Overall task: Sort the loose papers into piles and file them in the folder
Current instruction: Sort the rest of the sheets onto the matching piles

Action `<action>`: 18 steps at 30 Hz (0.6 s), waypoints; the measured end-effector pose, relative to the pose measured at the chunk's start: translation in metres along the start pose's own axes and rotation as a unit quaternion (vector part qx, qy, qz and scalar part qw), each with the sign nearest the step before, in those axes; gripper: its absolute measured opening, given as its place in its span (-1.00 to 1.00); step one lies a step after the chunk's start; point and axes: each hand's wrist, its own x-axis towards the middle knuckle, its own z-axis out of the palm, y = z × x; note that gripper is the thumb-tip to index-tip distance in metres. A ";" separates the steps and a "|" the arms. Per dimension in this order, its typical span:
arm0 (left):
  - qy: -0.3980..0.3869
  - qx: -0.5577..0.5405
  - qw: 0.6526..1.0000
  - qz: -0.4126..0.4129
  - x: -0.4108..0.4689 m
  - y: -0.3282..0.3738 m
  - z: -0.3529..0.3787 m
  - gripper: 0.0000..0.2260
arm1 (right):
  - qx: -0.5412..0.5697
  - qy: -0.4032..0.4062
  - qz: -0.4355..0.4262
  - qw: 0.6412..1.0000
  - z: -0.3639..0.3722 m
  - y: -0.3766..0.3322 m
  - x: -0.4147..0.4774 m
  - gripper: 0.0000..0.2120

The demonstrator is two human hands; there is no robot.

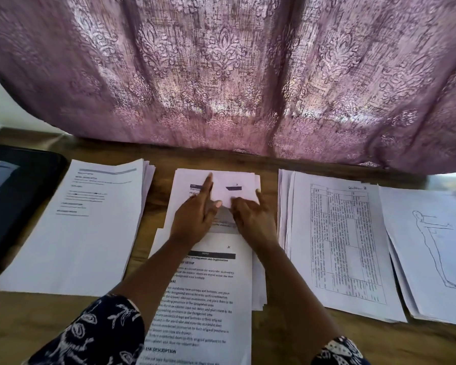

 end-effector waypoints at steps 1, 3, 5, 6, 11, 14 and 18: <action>0.002 -0.004 1.000 0.000 0.001 -0.001 0.000 -0.41 | 0.002 -0.019 -0.005 1.000 0.001 -0.003 -0.002 -0.79; -0.011 0.026 1.000 0.003 0.004 -0.007 0.003 -0.43 | 0.011 -0.068 -0.005 0.998 0.001 -0.007 -0.004 -0.79; -0.040 0.076 0.996 0.005 0.008 -0.015 0.007 -0.47 | 0.108 -0.105 0.052 0.987 -0.002 -0.006 -0.003 -0.82; -0.052 0.098 0.994 0.004 0.009 -0.019 0.009 -0.48 | 0.181 -0.117 0.120 0.969 -0.006 -0.005 0.002 -0.82; -0.072 0.133 0.988 -0.010 0.009 -0.025 0.013 -0.52 | 0.149 -0.166 0.215 0.951 -0.003 0.028 0.024 -0.67; -0.079 0.138 0.987 -0.009 0.011 -0.023 0.012 -0.52 | 0.062 -0.252 0.149 0.954 0.004 0.042 0.024 -0.50; -0.093 0.135 0.986 -0.017 0.011 -0.022 0.011 -0.49 | 0.027 -0.220 0.164 0.961 -0.002 0.028 0.032 -0.55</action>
